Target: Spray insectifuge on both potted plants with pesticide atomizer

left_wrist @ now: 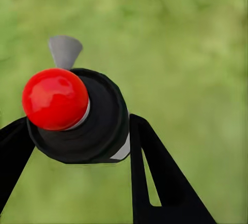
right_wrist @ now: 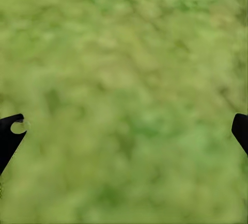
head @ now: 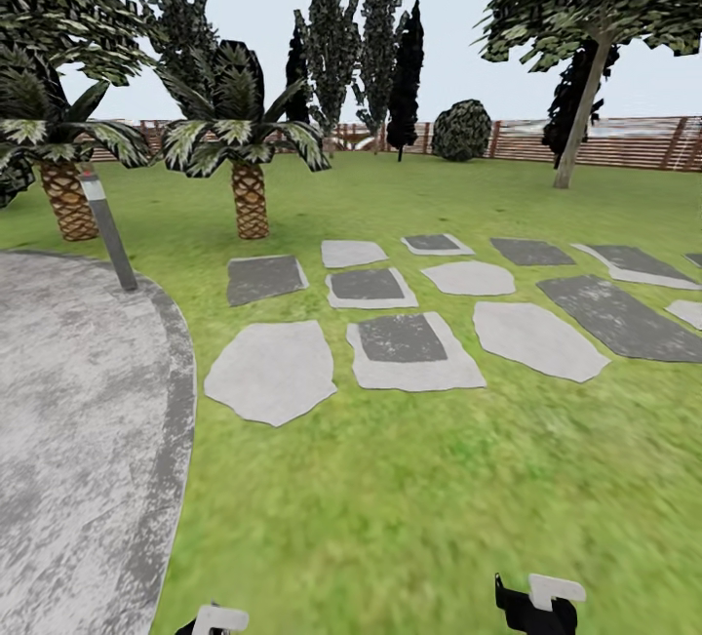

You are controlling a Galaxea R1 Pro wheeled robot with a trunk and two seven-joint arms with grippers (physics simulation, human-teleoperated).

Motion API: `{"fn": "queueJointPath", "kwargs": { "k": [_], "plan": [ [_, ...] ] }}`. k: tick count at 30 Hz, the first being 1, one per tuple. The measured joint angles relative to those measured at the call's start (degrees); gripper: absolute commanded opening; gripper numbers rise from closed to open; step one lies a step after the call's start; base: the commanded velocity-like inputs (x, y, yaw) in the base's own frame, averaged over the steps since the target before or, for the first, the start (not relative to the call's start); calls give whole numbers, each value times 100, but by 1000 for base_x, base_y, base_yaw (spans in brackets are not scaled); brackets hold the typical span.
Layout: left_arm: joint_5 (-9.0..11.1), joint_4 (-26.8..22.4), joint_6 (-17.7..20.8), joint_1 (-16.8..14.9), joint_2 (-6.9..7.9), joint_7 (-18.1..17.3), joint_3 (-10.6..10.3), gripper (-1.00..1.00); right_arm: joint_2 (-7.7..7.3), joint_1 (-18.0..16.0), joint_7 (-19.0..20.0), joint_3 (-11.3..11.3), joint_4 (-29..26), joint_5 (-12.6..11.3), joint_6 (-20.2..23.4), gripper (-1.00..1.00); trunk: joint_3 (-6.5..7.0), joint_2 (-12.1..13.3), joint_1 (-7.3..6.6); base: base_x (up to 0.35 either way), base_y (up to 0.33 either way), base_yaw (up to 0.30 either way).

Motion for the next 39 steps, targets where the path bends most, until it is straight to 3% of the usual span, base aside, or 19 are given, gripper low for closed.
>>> {"fn": "queueJointPath", "kwargs": {
  "k": [18, 39],
  "plan": [
    [0, 0, 0, 2, 0, 0, 0, -100, 0, 0, -9, 0, 0, 0, 0, 100, 378, 24, -46, 0, 0, 0],
    [0, -2, -2, 17, 0, 0, 0, -100, 0, -1, -9, 0, 0, 0, 0, 100, 692, 866, -507, 0, 0, 0]
  ]
}}
